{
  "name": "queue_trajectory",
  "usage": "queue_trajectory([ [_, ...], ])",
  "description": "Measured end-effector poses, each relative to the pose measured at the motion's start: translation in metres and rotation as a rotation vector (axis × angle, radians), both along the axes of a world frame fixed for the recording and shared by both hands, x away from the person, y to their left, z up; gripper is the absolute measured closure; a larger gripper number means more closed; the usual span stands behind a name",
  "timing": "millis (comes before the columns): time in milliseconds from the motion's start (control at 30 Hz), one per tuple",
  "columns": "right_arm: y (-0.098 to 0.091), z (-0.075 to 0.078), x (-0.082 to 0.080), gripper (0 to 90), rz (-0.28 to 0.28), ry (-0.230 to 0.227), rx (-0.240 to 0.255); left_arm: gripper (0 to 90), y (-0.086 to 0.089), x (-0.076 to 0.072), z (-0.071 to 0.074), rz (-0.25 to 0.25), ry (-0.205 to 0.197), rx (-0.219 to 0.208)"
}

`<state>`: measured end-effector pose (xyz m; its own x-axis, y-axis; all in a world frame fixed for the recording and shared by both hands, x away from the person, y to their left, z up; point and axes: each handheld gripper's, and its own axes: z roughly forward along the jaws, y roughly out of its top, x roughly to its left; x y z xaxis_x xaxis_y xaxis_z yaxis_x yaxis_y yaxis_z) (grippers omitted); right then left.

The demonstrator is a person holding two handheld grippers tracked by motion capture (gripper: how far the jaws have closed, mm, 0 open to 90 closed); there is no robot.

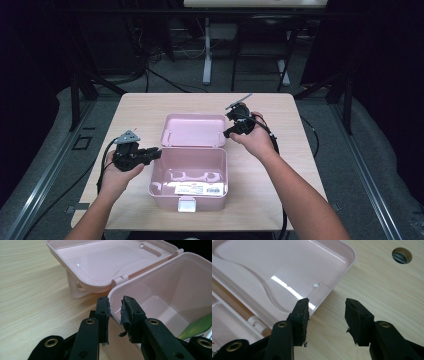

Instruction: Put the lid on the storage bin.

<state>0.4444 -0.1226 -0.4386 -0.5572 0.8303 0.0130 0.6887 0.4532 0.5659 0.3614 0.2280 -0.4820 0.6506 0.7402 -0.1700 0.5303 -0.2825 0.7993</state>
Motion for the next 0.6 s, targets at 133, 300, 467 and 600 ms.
queue_trajectory([
  [133, 0.002, -0.003, 0.006, 53.8, -0.013, 0.007, 0.025, 74.8, 0.0, 0.0, 0.0, 0.0, 0.001, 0.001],
  [300, 0.006, -0.009, 0.014, 54.0, -0.052, -0.008, 0.053, 74.8, 0.0, 0.0, 0.0, 0.0, 0.001, 0.003],
  [467, 0.008, -0.014, 0.019, 55.8, -0.092, -0.033, 0.062, 74.8, 0.0, 0.0, 0.001, -0.002, 0.002, 0.004],
  [600, 0.011, -0.02, 0.027, 58.8, -0.127, -0.03, 0.05, 74.8, 0.0, 0.0, 0.001, -0.006, 0.007, 0.007],
])
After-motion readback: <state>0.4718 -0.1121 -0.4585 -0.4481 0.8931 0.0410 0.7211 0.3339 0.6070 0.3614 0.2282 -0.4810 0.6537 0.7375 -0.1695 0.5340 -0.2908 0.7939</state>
